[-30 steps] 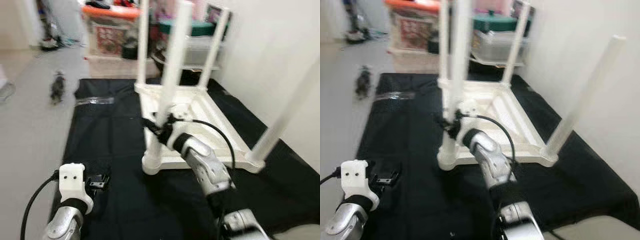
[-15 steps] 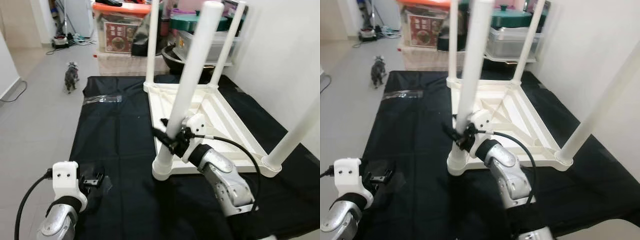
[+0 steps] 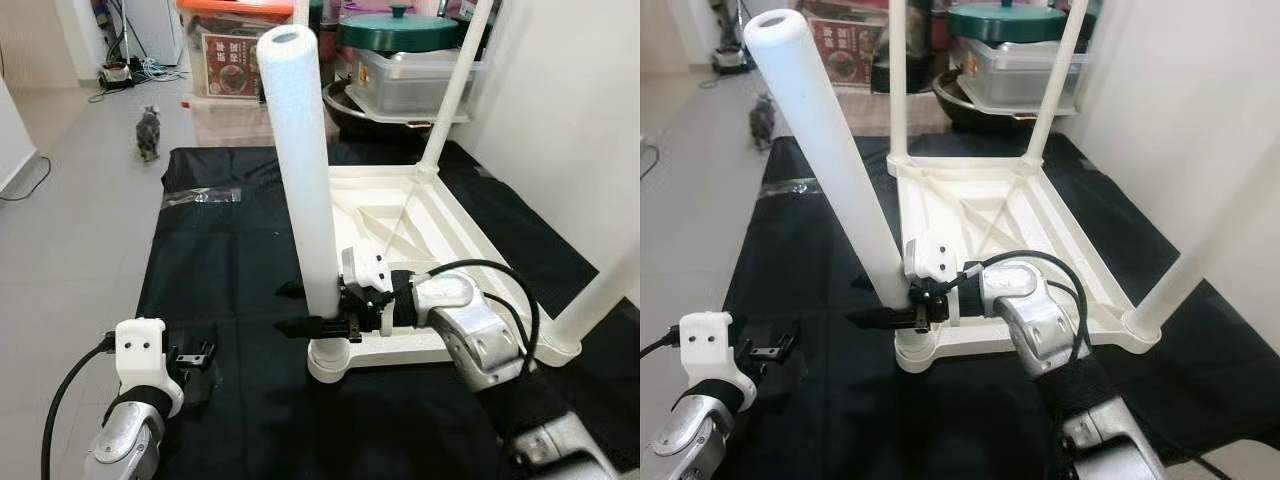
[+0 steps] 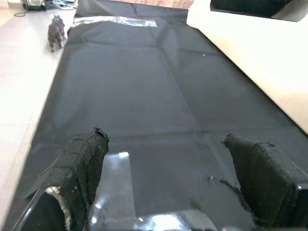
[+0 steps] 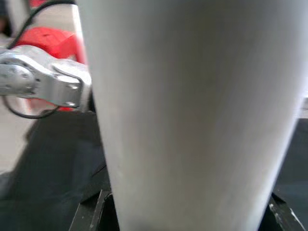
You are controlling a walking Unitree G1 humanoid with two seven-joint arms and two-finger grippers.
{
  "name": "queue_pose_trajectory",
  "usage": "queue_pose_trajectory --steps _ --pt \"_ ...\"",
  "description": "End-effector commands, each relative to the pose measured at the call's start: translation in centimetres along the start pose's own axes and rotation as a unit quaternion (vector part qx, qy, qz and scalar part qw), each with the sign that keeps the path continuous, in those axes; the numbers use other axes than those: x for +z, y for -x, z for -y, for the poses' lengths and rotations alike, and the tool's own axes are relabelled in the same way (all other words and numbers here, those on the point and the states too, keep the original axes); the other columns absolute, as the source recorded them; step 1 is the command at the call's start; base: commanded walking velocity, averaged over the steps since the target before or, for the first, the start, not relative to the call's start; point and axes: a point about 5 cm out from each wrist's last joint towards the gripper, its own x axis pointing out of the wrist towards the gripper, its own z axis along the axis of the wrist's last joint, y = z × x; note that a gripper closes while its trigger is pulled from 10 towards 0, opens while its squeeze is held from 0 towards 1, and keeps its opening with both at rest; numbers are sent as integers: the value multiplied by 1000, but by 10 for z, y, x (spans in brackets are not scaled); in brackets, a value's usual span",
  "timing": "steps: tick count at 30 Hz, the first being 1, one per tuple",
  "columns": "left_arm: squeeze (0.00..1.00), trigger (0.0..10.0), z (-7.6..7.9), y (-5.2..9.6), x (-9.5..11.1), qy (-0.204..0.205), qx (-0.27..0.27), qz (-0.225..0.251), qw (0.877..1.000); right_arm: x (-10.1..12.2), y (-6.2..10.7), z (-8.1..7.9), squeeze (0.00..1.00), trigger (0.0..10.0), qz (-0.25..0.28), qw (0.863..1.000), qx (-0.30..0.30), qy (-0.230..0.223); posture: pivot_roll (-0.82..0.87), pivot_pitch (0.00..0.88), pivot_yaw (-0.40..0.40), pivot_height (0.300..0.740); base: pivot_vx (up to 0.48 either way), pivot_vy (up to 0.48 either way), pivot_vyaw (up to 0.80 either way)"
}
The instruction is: Building children table
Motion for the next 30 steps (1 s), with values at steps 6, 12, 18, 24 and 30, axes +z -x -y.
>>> queue_pose_trajectory --steps 6,12,18,24,30 --pt "0 10000 3 3 -10 16 4 -16 1000 -33 -13 -10 0 10000 22 991 41 -125 68 0 -107 740 0 0 0" --pt "0 10000 3 6 -11 22 6 -18 1000 -52 -12 4 0 10000 68 967 -190 -153 47 0 -92 740 0 0 0" --pt "0 10000 0 8 -13 23 8 -23 999 -68 10 8 0 10000 44 888 -443 -119 31 0 -67 740 0 0 0" --pt "0 10000 -1 0 -9 18 -1 -22 1000 -81 42 -8 0 10000 -25 793 -597 -120 -1 0 -25 740 0 0 0" --pt "0 10000 0 -5 -8 13 -5 -18 1000 -72 55 7 0 10000 -19 740 -664 -106 11 0 -37 740 0 0 0"
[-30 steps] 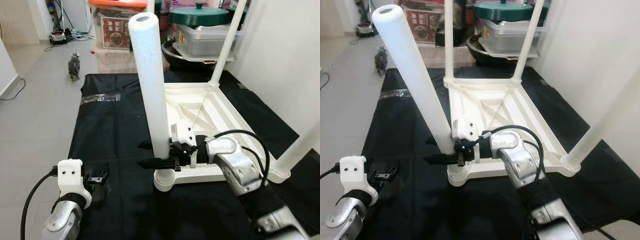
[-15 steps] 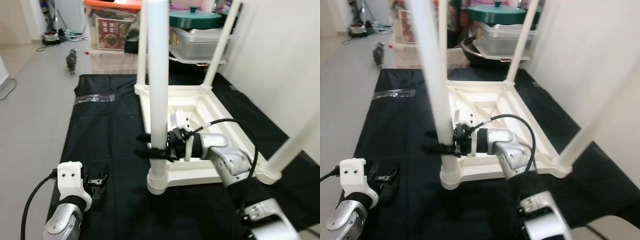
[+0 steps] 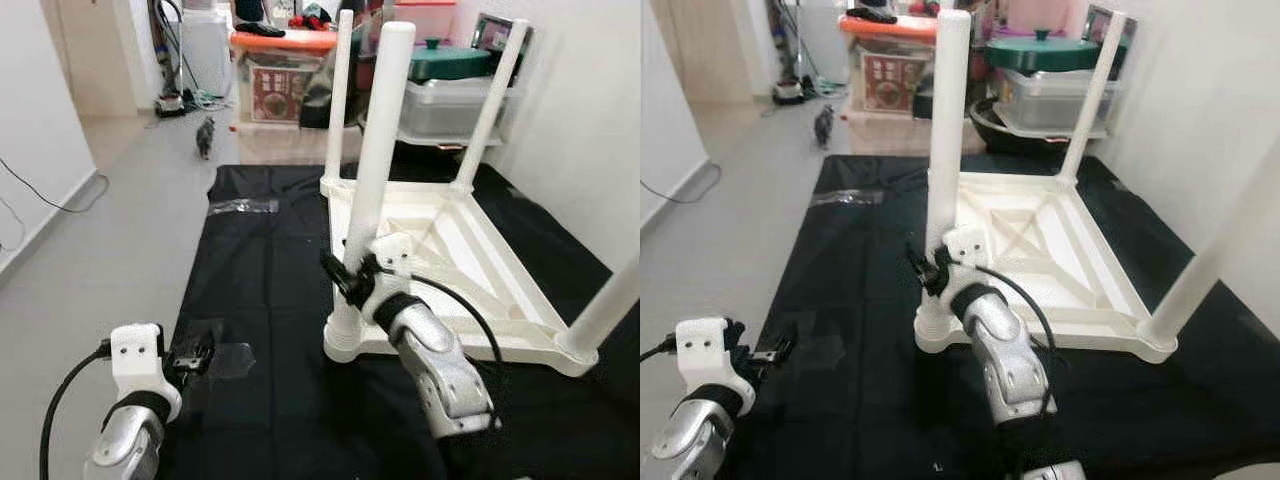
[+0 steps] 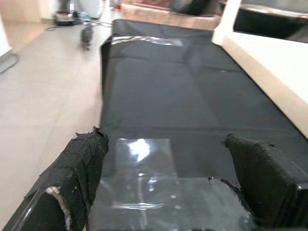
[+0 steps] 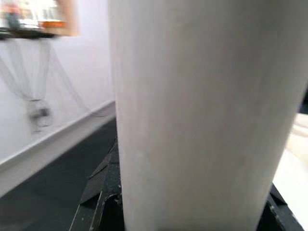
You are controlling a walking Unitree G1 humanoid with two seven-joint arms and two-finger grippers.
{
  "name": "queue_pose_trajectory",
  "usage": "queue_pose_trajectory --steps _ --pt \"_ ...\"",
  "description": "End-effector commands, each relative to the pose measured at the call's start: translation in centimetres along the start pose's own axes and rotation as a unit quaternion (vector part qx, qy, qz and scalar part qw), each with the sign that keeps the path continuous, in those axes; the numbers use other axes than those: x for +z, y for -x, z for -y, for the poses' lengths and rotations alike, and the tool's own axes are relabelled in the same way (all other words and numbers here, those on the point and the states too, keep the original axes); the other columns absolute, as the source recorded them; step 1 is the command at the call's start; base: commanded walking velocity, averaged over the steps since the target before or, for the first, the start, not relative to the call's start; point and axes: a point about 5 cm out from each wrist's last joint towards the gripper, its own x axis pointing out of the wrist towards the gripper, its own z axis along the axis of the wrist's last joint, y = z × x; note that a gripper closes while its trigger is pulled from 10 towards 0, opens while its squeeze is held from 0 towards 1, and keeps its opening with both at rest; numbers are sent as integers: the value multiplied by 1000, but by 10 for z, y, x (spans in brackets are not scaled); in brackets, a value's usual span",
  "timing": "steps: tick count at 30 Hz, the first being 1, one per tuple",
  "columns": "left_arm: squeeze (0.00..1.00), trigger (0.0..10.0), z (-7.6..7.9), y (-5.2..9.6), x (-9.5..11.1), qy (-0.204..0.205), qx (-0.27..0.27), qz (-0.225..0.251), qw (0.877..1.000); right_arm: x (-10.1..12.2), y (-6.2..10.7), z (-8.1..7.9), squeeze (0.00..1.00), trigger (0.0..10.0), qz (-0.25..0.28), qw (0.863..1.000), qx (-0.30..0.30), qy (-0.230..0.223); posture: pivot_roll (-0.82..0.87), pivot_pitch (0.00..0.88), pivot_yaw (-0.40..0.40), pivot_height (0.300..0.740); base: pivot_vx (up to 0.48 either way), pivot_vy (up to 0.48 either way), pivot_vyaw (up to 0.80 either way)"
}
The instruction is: Building children table
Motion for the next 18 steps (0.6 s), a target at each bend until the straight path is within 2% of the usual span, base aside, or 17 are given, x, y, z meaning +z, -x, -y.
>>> queue_pose_trajectory --steps 1,3,6,10,11,12,13,14,18 --pt "0 10000 -2 0 -3 -5 2 -10 1000 -16 11 34 0 10000 -36 993 -110 31 15 0 -43 740 0 0 0" --pt "0 10000 -3 -1 -3 -5 3 -9 1000 -13 11 32 0 10000 -28 992 -121 33 19 0 -47 740 0 0 0" --pt "0 10000 -3 1 -5 -3 6 -9 1000 -7 12 22 0 10000 -20 993 -110 25 25 0 -55 740 0 0 0" --pt "0 10000 -3 1 -6 -3 7 -10 1000 -2 10 20 0 10000 -10 995 -99 19 26 0 -56 740 0 0 0" --pt "0 10000 -3 1 -6 -3 7 -11 1000 0 9 18 243 10000 -5 996 -89 15 24 0 -55 740 0 0 0" --pt "0 10000 -3 1 -6 -3 7 -11 1000 0 9 18 243 10000 -5 996 -89 15 24 0 -55 740 0 0 0" --pt "0 10000 -4 0 -5 -4 6 -10 1000 7 9 17 1000 10000 10 997 -78 7 22 0 -53 740 0 0 0" --pt "0 10000 -4 -2 -4 -5 5 -8 1000 18 7 16 1000 10000 33 997 -65 2 17 0 -49 740 0 0 0" --pt "0 10000 -4 -4 -4 -7 2 -7 1000 33 6 15 1000 10000 63 997 -54 -2 5 0 -40 740 0 0 0"
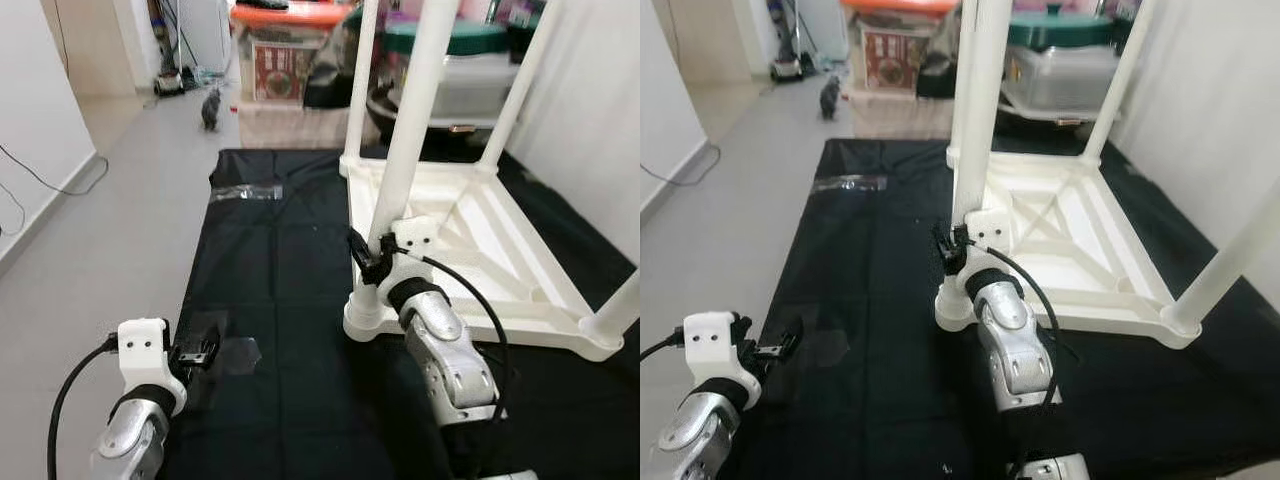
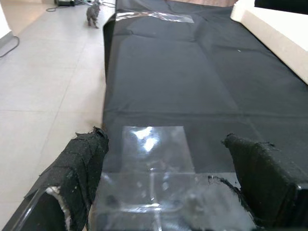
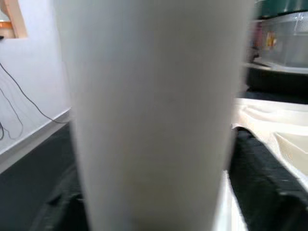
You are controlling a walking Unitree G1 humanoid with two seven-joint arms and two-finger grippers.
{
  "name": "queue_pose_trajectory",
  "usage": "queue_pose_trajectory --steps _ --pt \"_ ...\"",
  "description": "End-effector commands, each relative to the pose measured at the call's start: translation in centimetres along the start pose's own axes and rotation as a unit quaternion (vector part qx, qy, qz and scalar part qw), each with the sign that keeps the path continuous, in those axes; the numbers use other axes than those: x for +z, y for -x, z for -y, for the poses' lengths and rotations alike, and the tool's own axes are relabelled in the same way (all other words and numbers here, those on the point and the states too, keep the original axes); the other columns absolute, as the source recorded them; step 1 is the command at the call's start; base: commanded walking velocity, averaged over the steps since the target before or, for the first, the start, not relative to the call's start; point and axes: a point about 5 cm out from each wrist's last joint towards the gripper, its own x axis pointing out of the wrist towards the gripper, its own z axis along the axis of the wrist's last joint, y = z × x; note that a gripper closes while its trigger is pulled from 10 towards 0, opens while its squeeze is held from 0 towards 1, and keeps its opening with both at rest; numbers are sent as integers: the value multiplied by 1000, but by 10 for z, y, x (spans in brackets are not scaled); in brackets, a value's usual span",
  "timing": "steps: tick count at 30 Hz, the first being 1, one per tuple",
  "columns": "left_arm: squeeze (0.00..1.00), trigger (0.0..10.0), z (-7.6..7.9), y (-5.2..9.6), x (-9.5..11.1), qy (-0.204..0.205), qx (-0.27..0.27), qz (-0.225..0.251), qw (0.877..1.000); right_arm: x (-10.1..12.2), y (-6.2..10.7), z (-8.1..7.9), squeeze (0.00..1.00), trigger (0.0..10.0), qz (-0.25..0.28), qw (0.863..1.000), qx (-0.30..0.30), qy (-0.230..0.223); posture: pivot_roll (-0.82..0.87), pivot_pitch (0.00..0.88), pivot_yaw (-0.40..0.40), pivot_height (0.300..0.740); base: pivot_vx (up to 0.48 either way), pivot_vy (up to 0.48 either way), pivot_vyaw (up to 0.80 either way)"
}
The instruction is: Building children table
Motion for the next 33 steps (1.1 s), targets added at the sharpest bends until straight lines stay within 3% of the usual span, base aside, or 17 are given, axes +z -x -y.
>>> queue_pose_trajectory --steps 1,5,9,15,16,17,18,19,22,23,33 --pt "0 10000 -1 -1 -2 -8 -2 -3 1000 13 -1 5 1000 10000 24 1000 -3 -2 5 0 -40 740 0 0 0" --pt "0 10000 1 -2 -1 -8 -6 -2 1000 25 -2 3 1000 10000 45 999 21 -14 3 0 -38 740 0 0 0" --pt "0 10000 3 -3 -1 -9 -11 -2 1000 42 -4 -1 1000 10000 68 994 86 -10 -6 0 -34 740 0 0 0" --pt "0 10000 7 -4 0 -9 -20 -1 1000 36 -2 -6 1000 10000 6 974 228 6 -12 0 -34 740 0 0 0" --pt "0 10000 7 -4 0 -9 -20 -1 1000 36 -2 -6 1000 10000 6 974 228 6 -12 0 -34 740 0 0 0" --pt "0 10000 7 -5 0 -10 -21 -1 1000 33 -1 -6 1000 10000 -13 964 267 8 -13 0 -34 740 0 0 0" --pt "0 10000 8 -5 0 -10 -23 -2 1000 30 -1 -3 831 10000 -29 952 305 22 -15 0 -36 740 0 0 0" --pt "0 10000 8 -6 -1 -10 -24 -2 1000 28 -2 0 259 10000 -39 942 333 33 -16 0 -38 740 0 0 0" --pt "0 10000 9 -6 -1 -10 -24 -2 1000 27 -3 2 259 10000 -44 936 346 40 -16 0 -38 740 0 0 0" --pt "0 10000 10 -7 -1 -10 -25 -2 1000 26 -8 6 0 10000 -44 932 355 49 -8 0 -47 740 0 0 0" --pt "0 10000 9 -6 -3 -11 -23 -3 1000 37 -45 15 0 10000 -32 913 406 16 39 0 -77 740 0 0 0"
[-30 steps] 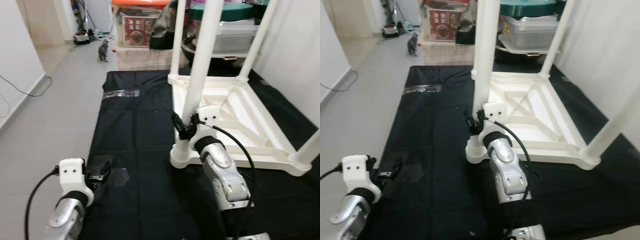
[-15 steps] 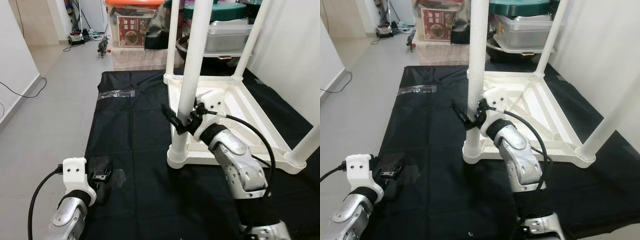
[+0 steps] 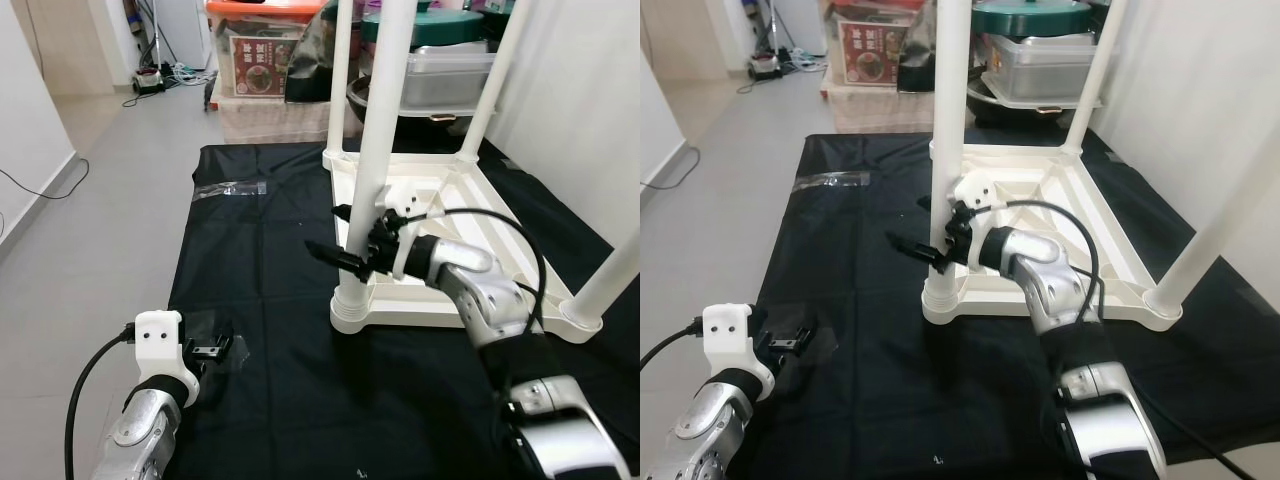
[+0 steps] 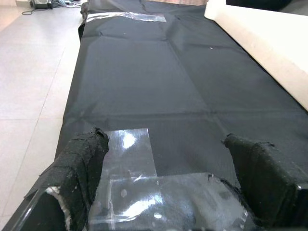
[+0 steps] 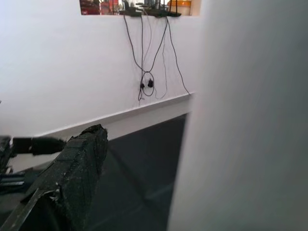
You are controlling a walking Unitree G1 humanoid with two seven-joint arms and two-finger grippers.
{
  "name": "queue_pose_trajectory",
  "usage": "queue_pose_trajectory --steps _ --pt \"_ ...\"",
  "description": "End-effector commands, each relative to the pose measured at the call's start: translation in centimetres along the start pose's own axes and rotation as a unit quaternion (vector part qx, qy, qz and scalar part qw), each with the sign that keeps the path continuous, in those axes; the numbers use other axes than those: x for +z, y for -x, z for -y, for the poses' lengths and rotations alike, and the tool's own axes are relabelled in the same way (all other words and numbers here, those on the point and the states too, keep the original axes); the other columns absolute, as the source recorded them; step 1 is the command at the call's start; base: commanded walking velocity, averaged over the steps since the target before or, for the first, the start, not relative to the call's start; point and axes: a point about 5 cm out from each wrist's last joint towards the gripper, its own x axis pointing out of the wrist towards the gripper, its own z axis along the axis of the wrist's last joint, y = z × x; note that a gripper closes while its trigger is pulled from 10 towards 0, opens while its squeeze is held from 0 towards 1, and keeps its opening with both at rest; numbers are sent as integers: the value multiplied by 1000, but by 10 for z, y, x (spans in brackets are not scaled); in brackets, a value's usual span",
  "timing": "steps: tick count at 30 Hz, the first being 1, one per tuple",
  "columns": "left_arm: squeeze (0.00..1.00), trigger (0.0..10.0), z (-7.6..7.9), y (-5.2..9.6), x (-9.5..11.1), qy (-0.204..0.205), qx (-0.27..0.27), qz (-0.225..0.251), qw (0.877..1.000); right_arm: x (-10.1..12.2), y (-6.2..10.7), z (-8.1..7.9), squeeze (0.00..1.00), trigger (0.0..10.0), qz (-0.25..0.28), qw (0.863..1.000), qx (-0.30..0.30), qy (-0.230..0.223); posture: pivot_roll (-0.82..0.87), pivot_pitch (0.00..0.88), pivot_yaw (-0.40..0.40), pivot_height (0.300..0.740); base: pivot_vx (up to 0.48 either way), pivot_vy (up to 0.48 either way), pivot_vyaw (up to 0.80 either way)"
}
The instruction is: Building children table
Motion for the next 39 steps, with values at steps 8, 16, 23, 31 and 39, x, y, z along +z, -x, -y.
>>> queue_pose_trajectory --steps 8,16,23,31,39 --pt "0 10000 0 2 -2 -7 4 -4 1000 7 -13 6 0 314 -4 997 74 19 75 0 -104 740 0 0 0" --pt "0 10000 -2 6 -7 -7 7 -10 1000 -4 -11 11 0 0 -26 996 89 13 81 0 -108 740 0 0 0" --pt "0 10000 1 4 -9 -8 0 -12 1000 -17 -12 23 0 0 -31 999 -33 -8 81 0 -112 740 0 0 0" --pt "0 10000 -3 13 -12 -7 14 -15 1000 -55 4 17 0 0 -42 895 -427 -120 104 0 -121 740 0 0 0" --pt "0 10000 -5 14 -12 -11 10 -22 1000 -51 1 -16 0 0 -30 889 -441 -123 94 0 -96 740 0 0 0"
